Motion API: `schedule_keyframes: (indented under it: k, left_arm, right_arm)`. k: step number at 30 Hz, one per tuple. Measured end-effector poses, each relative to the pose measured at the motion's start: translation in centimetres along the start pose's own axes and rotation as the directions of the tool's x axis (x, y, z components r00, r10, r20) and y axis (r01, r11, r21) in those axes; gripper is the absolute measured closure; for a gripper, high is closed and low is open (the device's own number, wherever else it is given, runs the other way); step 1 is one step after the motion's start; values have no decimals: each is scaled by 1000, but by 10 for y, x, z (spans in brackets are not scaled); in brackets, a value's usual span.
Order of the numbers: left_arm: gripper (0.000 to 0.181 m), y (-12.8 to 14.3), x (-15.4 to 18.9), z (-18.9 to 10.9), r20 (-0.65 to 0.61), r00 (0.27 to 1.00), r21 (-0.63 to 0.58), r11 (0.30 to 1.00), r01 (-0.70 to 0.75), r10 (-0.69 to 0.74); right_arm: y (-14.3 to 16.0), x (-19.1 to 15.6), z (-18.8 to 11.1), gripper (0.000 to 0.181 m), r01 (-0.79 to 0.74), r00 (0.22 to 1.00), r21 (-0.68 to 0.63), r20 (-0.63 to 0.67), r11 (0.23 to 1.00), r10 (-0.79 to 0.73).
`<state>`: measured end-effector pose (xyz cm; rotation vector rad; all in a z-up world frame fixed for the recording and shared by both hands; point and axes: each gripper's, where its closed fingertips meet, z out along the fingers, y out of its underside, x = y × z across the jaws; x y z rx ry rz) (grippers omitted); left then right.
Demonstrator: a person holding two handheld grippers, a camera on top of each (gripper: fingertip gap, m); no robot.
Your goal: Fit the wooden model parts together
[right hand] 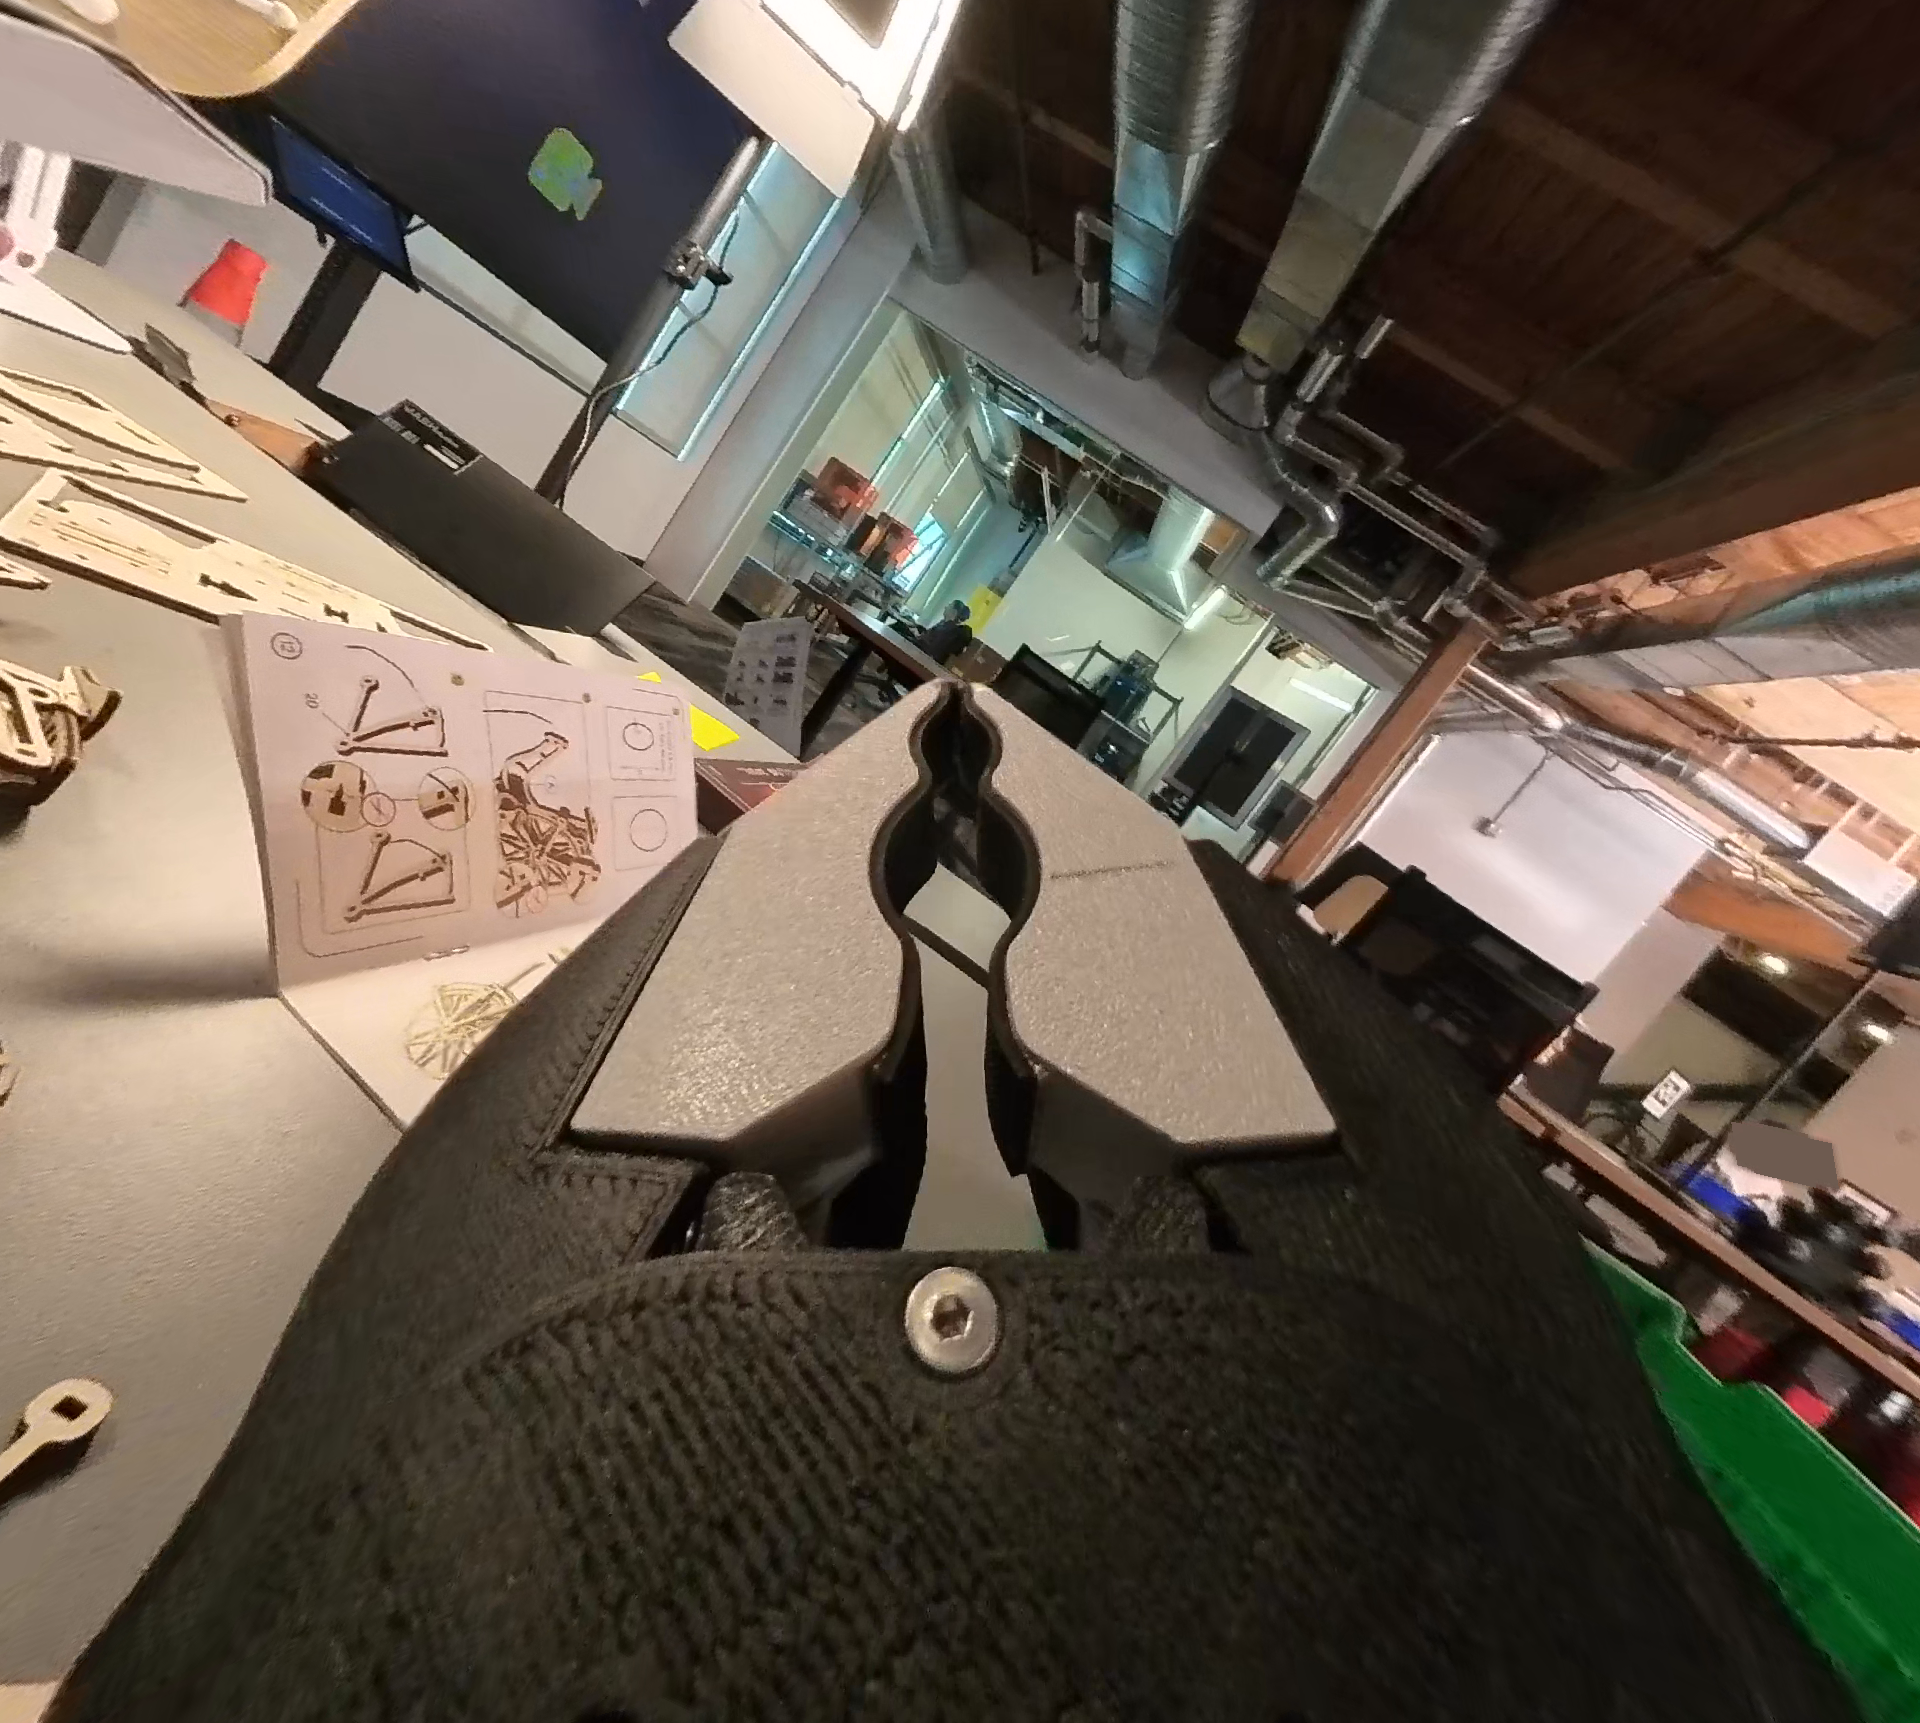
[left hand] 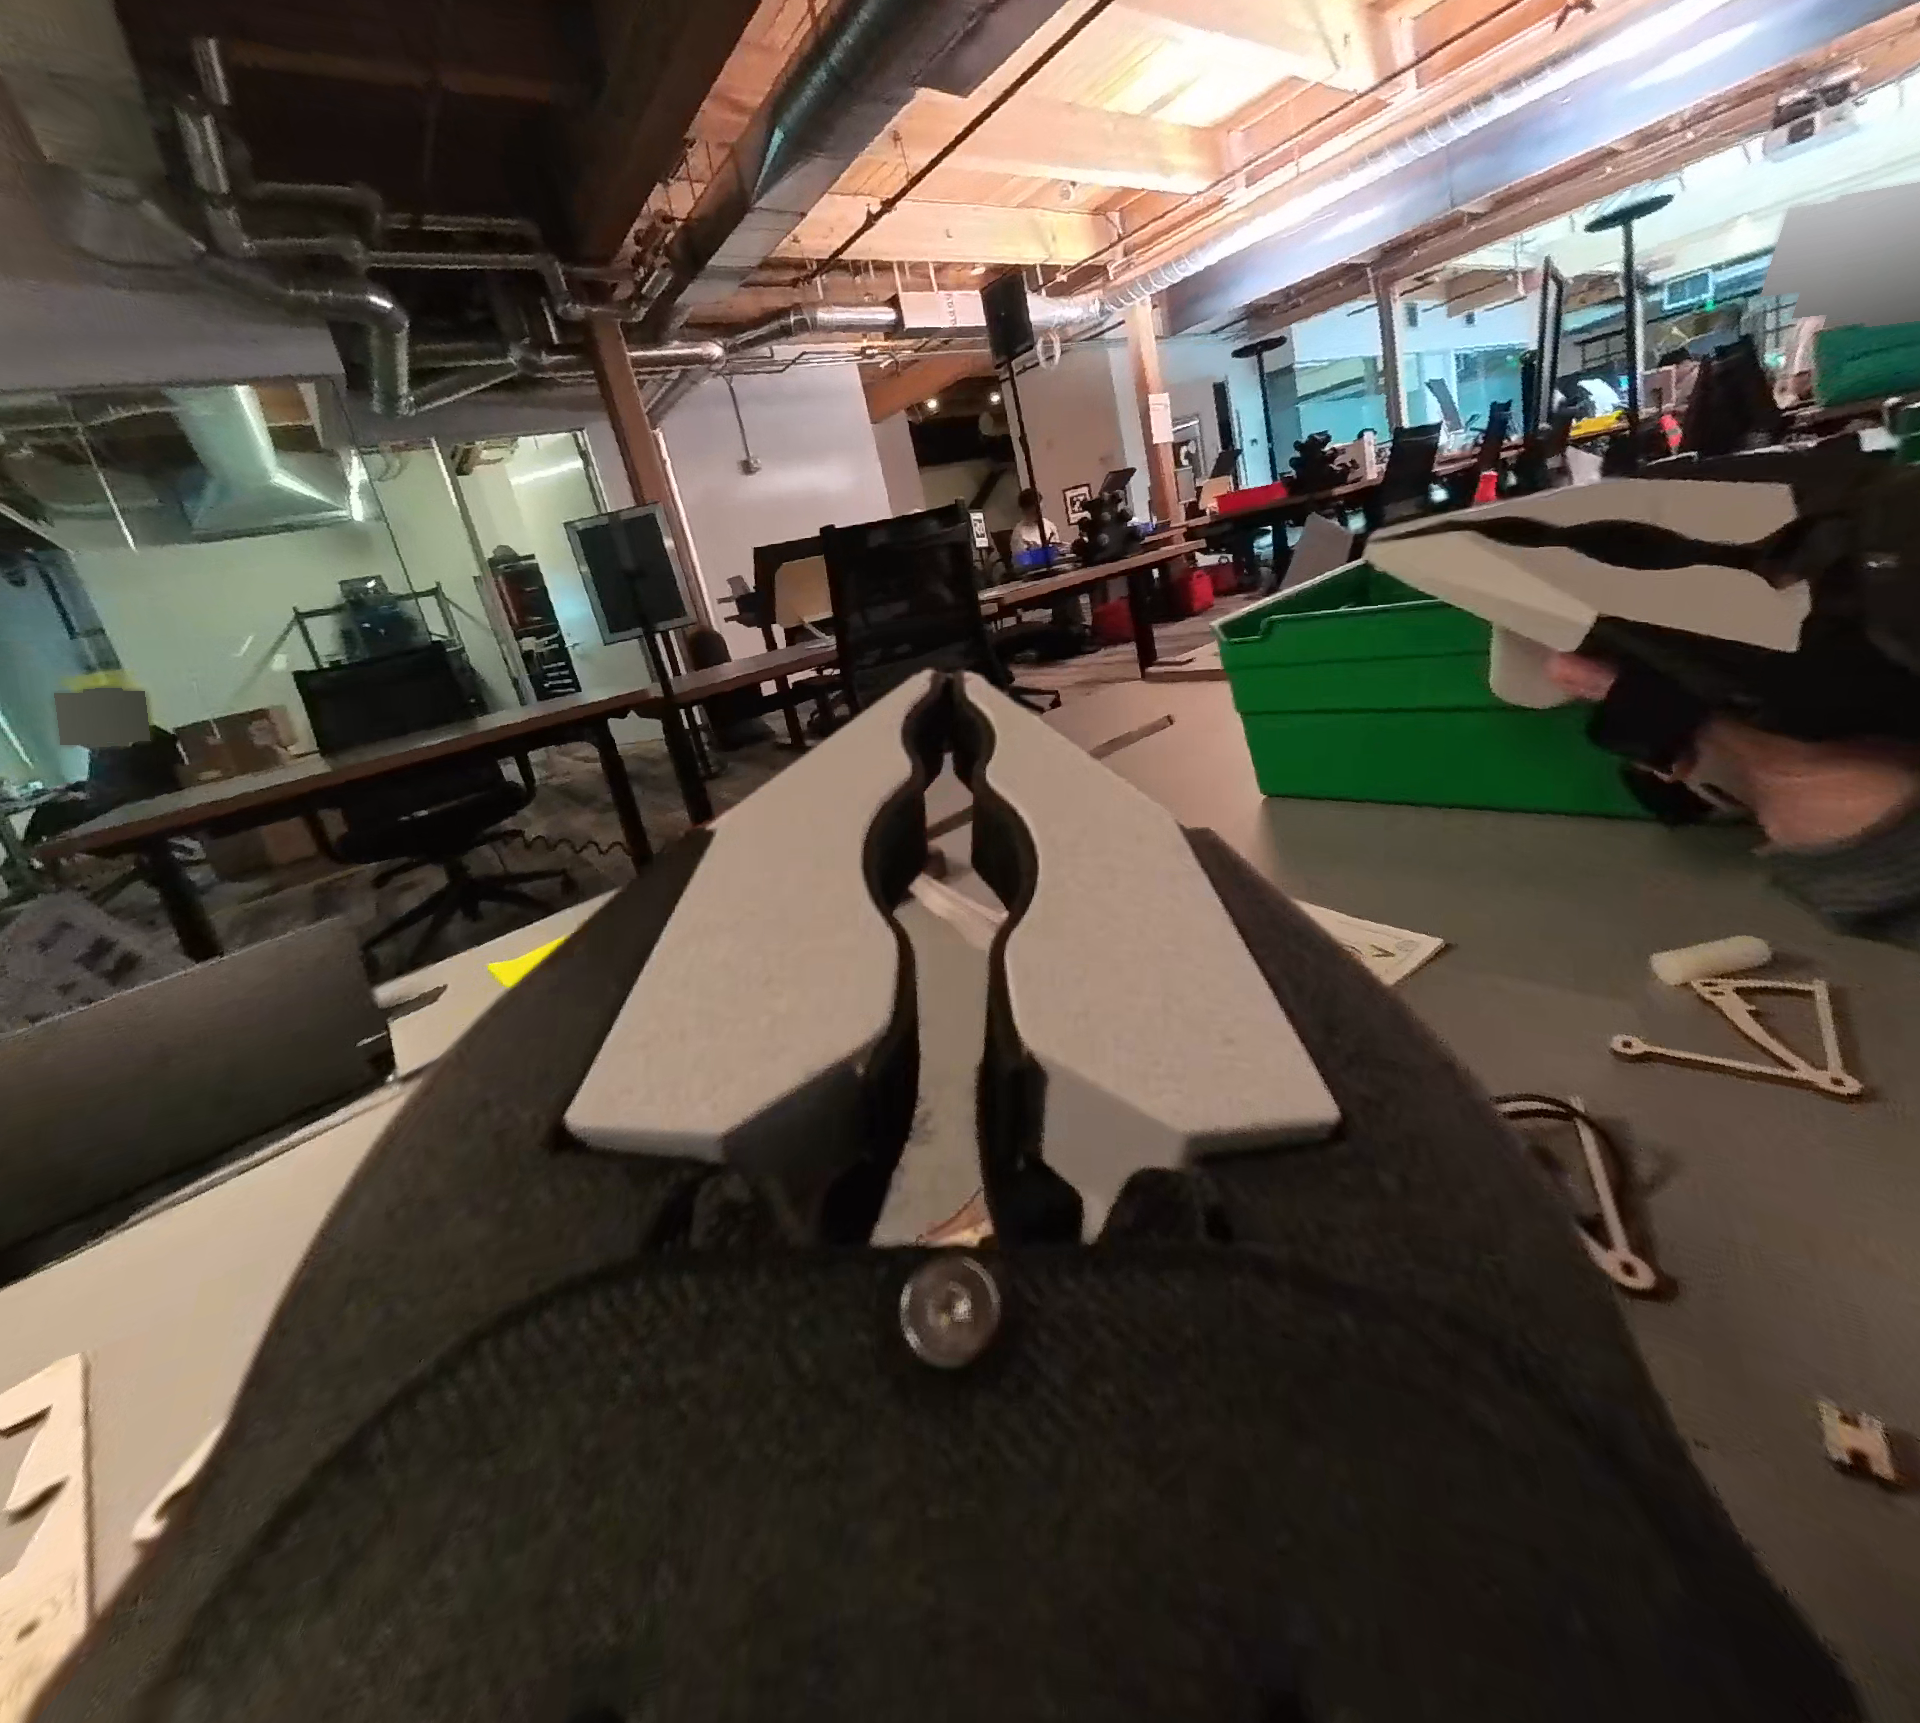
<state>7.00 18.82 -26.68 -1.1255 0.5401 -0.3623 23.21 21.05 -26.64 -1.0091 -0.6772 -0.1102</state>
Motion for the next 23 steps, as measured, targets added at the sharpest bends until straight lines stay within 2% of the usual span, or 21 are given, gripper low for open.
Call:
schedule_keyframes:
  k: [6, 17, 23]
  left_arm:
    - [181, -1, 20, 2, -91, 993, 14, 998, -69, 70]
    - [181, 0, 25, 1, -122, 992, 5, 999, -40, 40]
    - [181, 3, 15, 1, -96, 995, -13, 999, 30, -31]
  right_arm:
    - [0, 1, -1, 181, -12, 1000, 2, -2, 1000, 12]
    - [2, -3, 3, 181, -67, 997, 9, 37, 998, 66]
    - [2, -5, 5, 181, -103, 992, 23, 69, 994, 101]
